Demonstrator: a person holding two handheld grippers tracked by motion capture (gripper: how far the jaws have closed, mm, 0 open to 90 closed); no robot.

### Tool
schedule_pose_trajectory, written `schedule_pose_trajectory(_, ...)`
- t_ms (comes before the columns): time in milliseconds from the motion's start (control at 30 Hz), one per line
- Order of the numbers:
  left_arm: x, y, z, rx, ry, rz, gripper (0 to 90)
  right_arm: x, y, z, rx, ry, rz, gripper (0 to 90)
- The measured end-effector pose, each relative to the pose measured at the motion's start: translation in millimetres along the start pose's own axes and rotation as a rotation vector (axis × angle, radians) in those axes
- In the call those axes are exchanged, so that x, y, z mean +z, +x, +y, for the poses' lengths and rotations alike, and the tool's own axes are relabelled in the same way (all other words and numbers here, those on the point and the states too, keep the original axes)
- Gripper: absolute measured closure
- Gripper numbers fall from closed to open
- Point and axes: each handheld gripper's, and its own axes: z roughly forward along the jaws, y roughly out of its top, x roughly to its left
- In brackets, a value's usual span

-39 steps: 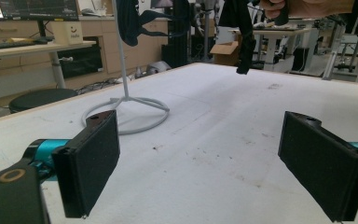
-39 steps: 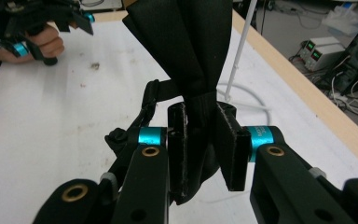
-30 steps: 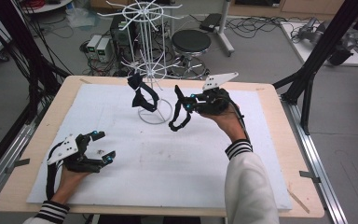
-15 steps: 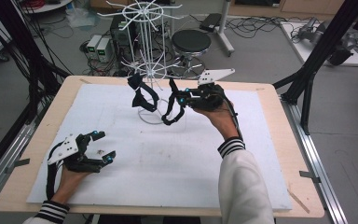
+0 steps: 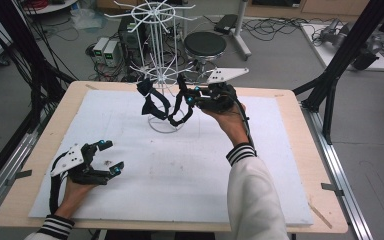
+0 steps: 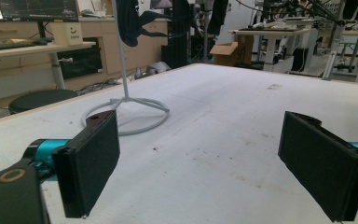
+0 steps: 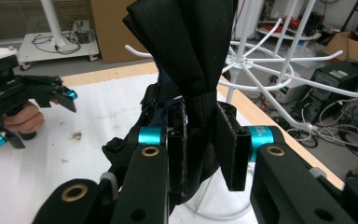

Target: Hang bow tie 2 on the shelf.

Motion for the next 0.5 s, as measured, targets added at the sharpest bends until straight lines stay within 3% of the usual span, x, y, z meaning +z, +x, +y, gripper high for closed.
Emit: schedule_pose_trajectory(500, 0.2, -0.4, 0.0, -0.001, 0.001, -0.005, 13.1, 9.8, 2.0, 6.4, -0.001, -0.03, -0.028, 75.5)
